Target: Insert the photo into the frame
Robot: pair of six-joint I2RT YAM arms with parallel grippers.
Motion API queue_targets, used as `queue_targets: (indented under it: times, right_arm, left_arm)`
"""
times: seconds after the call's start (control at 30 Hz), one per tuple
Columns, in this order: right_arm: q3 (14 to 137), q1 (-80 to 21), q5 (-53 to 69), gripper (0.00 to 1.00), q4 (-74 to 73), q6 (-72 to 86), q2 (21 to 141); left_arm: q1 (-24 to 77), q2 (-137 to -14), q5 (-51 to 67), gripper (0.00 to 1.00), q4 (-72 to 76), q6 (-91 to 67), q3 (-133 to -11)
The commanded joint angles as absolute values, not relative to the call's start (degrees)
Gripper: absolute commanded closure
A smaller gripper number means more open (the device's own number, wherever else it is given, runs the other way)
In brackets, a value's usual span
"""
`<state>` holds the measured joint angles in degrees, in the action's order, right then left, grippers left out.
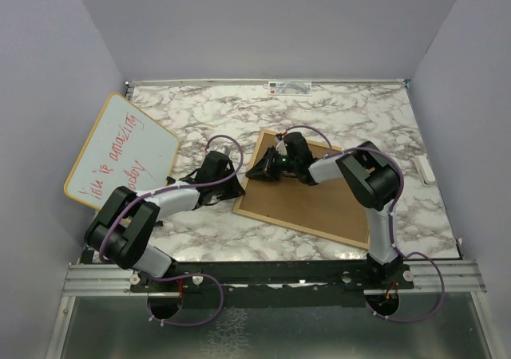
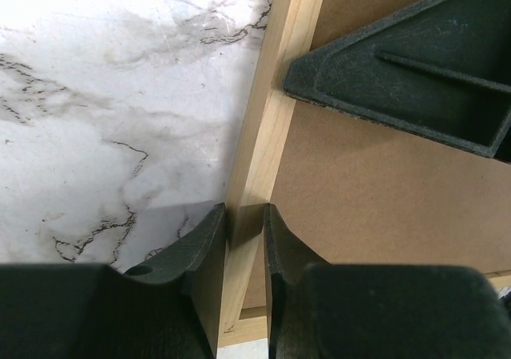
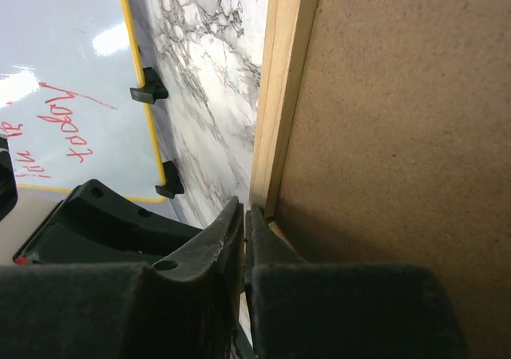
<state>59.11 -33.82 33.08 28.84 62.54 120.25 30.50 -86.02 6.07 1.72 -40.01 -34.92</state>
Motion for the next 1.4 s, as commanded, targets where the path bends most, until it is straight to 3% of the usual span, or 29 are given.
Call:
queue_targets:
  times: [0.0,1.37]
  right_arm:
    - [56.6,-34.3,28.1,0.91,23.9,60.4,120.8]
    - [53.3,-33.1,24.8,0.94,21.7,59.6,121.5]
  left_arm:
    - [30.6,-92.8,-1.9,0.79,-10.5,-38.0,-30.9]
    - [30.6,-94.3,-2.6,0.80,-11.2,-37.8,-31.2]
